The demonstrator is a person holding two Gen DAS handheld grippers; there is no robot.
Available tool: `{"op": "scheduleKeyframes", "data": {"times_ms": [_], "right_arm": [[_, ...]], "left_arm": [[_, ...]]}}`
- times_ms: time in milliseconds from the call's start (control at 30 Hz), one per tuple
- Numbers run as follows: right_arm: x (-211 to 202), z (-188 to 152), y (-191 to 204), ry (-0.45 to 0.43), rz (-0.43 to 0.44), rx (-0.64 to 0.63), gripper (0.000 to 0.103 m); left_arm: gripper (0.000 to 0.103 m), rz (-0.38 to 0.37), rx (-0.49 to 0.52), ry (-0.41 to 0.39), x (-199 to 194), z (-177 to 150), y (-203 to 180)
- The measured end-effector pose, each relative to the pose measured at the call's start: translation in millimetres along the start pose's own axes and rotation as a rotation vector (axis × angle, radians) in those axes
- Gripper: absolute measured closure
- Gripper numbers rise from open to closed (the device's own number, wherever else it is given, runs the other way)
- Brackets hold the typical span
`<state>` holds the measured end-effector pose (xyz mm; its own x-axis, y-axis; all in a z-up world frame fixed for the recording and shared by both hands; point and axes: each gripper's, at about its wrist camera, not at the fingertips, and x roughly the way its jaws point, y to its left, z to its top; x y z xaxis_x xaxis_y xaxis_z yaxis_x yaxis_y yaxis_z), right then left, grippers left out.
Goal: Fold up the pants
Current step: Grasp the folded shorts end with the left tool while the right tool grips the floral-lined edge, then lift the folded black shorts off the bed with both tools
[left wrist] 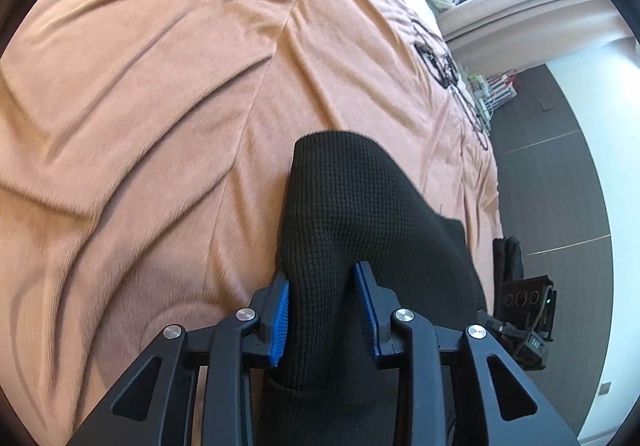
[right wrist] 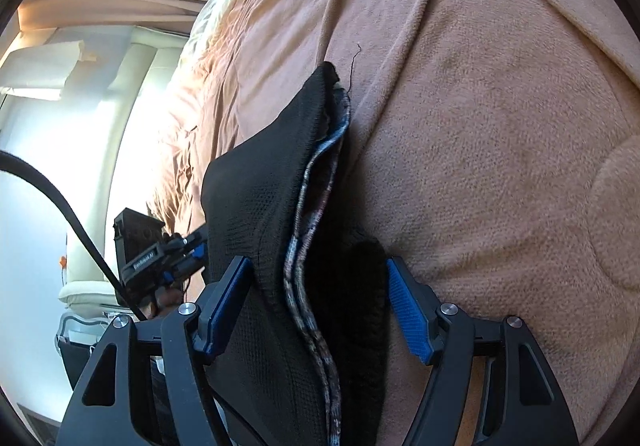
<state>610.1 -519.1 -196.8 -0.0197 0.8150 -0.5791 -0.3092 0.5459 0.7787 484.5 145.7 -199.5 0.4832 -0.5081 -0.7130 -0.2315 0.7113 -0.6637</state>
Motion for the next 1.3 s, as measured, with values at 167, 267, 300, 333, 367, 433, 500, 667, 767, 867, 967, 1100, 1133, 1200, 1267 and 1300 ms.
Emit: {"op": "scheduleKeyframes", "data": {"times_ms": [167, 267, 300, 333, 367, 433, 500, 667, 767, 867, 967, 1100, 1133, 1200, 1267, 1300], "right_arm": [[-2.9, -4.6, -1.0, -0.011, -0.001, -0.015, 0.039], [-3.8, -5.0, -0.5, 0.003, -0.012, -0.025, 0.039], [-3.5, -4.4, -0.7, 0.007, -0.014, -0.025, 0.039], [-2.5, -3.3, 0.3, 0.012, -0.017, -0.023, 0.039], [-0.5, -1.0, 1.6, 0.017, -0.017, -0.023, 0.038], [1.9, 1.9, 2.3, 0.020, -0.013, -0.025, 0.037], [6.0, 5.9, 2.2, 0.022, -0.007, -0.029, 0.037], [13.0, 10.7, 5.0, 0.018, 0.002, -0.046, 0.037], [13.8, 9.2, 5.9, 0.006, -0.004, -0.066, 0.052], [9.0, 6.0, 8.4, -0.012, -0.001, -0.071, 0.069], [0.1, -1.8, 19.1, -0.049, 0.002, -0.119, 0.075], [-10.4, -13.9, 33.2, -0.087, 0.014, -0.165, 0.077], [-13.4, -16.0, 36.4, -0.097, 0.022, -0.176, 0.077], [-20.4, -22.8, 43.6, -0.117, 0.034, -0.206, 0.077], [-28.3, -30.8, 53.0, -0.138, 0.041, -0.239, 0.078], [-31.2, -33.8, 56.0, -0.146, 0.043, -0.248, 0.078]], "left_arm": [[0.070, -0.016, -0.004, -0.004, -1.7, -0.6, 4.2], [0.069, -0.020, -0.013, 0.021, -0.1, -6.3, 10.3], [0.069, -0.025, -0.021, 0.027, 0.7, -8.2, 13.0], [0.069, -0.033, -0.028, 0.033, 1.4, -10.2, 15.8], [0.068, -0.041, -0.032, 0.035, 1.9, -11.0, 17.4], [0.068, -0.052, -0.038, 0.037, 3.3, -12.1, 20.2], [0.068, -0.063, -0.043, 0.044, 6.1, -11.0, 21.2], [0.069, -0.098, -0.051, 0.053, 13.8, -4.8, 23.4], [0.079, -0.092, -0.048, 0.039, 10.9, -4.8, 21.2], [0.087, -0.094, -0.031, 0.014, 2.9, -7.5, 14.0], [0.089, -0.094, -0.011, -0.011, -7.1, -10.1, 5.7], [0.090, -0.106, 0.012, -0.044, -21.8, -14.2, -7.4], [0.090, -0.110, 0.022, -0.056, -26.6, -15.3, -12.2], [0.090, -0.118, 0.039, -0.078, -34.7, -17.0, -21.0], [0.090, -0.125, 0.058, -0.098, -44.1, -20.0, -28.7], [0.090, -0.131, 0.066, -0.107, -48.6, -21.3, -32.9]]}}
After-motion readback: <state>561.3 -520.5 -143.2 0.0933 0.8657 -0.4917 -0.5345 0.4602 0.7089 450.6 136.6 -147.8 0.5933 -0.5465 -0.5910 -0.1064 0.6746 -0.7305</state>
